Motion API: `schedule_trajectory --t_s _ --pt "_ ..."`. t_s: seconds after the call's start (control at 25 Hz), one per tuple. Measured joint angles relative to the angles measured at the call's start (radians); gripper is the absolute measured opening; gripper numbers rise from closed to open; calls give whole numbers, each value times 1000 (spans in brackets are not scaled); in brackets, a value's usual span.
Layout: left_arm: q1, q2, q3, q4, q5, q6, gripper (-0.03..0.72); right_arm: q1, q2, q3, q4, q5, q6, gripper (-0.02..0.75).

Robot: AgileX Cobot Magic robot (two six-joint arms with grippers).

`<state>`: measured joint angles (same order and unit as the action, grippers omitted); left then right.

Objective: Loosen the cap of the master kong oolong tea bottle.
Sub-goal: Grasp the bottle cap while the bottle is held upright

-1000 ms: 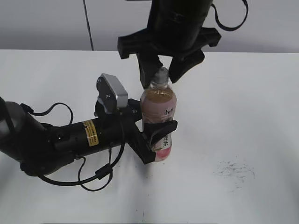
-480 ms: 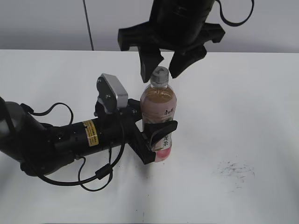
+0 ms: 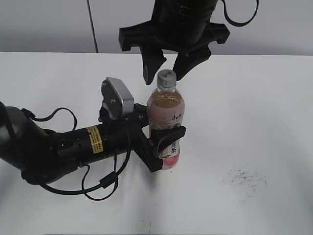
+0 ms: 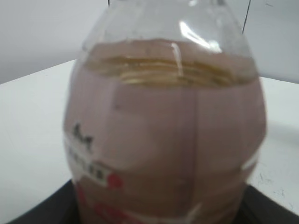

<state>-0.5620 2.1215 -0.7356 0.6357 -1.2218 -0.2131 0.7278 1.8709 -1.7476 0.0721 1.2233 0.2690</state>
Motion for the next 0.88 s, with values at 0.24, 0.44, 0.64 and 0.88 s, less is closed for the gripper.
schedule_trajectory --t_s 0.24,0.44,0.64,0.88 --pt "0 0 0 0 0 -2 385 0 2 0 -22 6 -3 280" --pt "0 0 0 0 0 -3 385 0 1 0 -23 7 -203 267" --pt "0 0 0 0 0 -3 385 0 1 -2 -25 6 -750 267" --pt "0 0 0 0 0 -3 385 0 1 -2 -30 7 -1393 267"
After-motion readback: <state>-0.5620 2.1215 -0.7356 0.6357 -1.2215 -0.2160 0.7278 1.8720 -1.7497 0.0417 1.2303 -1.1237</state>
